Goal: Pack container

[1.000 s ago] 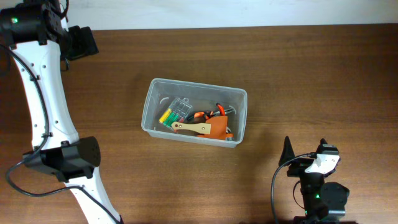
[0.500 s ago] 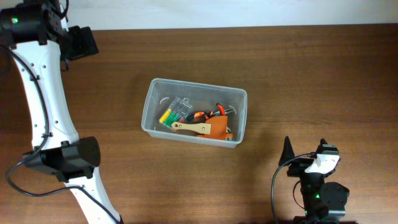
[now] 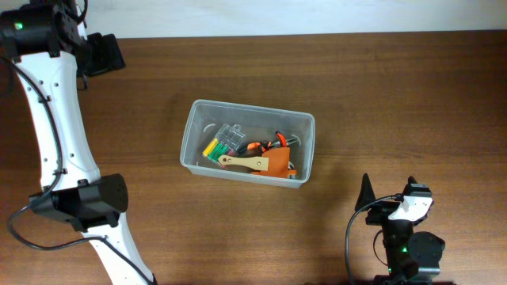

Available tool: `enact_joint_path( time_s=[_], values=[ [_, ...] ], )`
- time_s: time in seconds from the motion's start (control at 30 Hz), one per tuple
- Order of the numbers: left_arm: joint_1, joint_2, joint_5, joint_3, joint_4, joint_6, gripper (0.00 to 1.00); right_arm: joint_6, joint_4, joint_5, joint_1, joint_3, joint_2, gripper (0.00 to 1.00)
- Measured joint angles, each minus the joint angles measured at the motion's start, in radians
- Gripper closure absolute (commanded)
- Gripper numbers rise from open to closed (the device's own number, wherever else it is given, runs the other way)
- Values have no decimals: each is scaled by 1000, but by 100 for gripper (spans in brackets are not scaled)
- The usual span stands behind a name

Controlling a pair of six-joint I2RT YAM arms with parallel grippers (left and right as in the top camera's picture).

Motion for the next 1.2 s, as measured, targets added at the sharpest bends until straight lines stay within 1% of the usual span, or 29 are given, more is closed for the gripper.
enact_joint_path(
  time_s=[0.13,0.23,0.47,0.6,0.7,0.73,0.8,0.87,0.9,0.97,1.2],
  values=[
    [0,-42,0,0,-15,0,1,0,0,0,0,0,0,1],
    [0,-128,-1,0,-19,0,1,0,0,0,0,0,0,1],
    [0,-461,-14,0,-12,0,1,0,0,0,0,0,0,1],
    [0,-663,-16,-56,52,0,1,-1,0,0,0,0,0,1],
    [0,-819,-18,-198,191,0,1,0,0,0,0,0,0,1],
    [0,-888,-20,-280,266,0,1,0,0,0,0,0,0,1],
    [0,-977,-23,-409,362,0,1,-1,0,0,0,0,0,1],
    [0,-1092,-23,-607,480,0,1,0,0,0,0,0,0,1],
    [0,-1116,-23,-652,492,0,1,0,1,1,0,0,0,1],
    [0,-1200,-23,-809,549,0,1,-1,1,3,0,0,0,1],
    [0,-1457,-23,-1256,646,0,1,-1,1,5,0,-1,-1,1]
  ],
)
